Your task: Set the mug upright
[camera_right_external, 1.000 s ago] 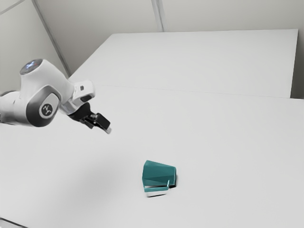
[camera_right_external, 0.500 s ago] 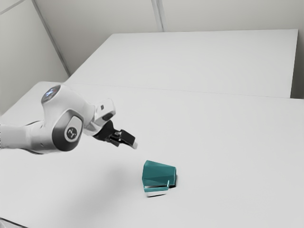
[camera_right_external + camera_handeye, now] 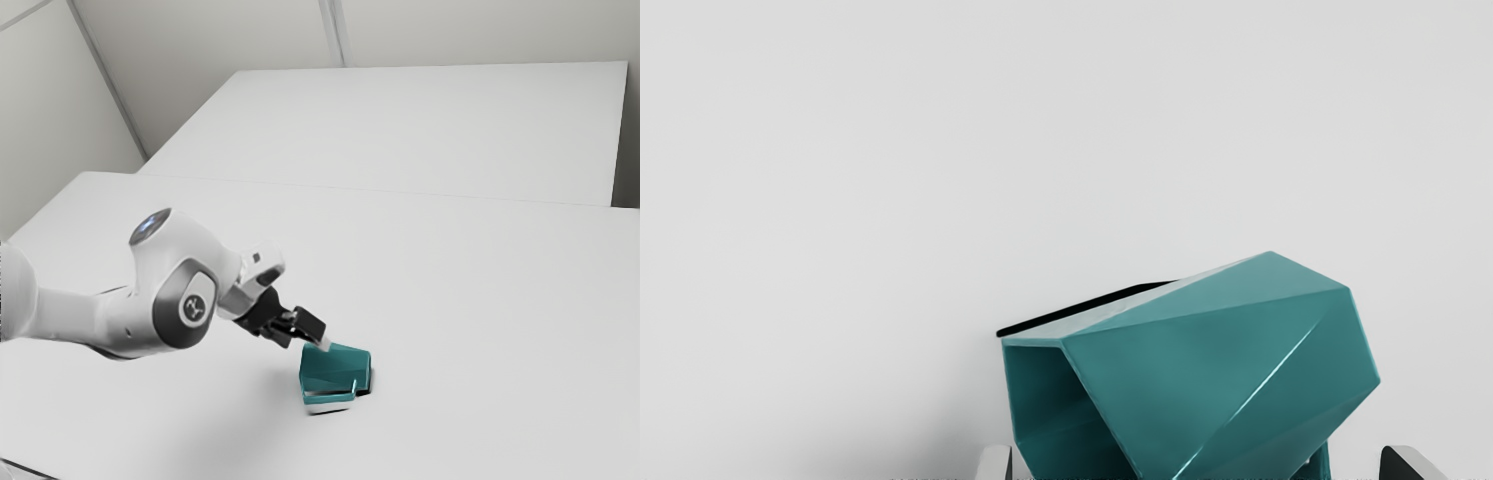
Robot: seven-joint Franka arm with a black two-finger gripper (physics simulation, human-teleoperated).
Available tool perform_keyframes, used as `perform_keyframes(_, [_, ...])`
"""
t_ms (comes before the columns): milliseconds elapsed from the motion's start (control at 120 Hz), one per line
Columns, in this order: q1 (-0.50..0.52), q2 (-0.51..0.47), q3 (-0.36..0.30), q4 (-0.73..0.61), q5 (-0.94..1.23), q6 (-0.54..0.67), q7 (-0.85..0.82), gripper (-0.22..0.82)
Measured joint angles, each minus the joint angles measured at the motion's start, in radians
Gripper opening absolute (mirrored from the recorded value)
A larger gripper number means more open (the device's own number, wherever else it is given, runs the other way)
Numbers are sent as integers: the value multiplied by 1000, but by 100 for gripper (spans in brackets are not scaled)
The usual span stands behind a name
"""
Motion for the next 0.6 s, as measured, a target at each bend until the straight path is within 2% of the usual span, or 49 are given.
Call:
perform_keyframes(217, [-3,42,-56,1,-88,28,2,59])
perform_keyframes(600, [-21,89,-95,4,-124,99,14,58])
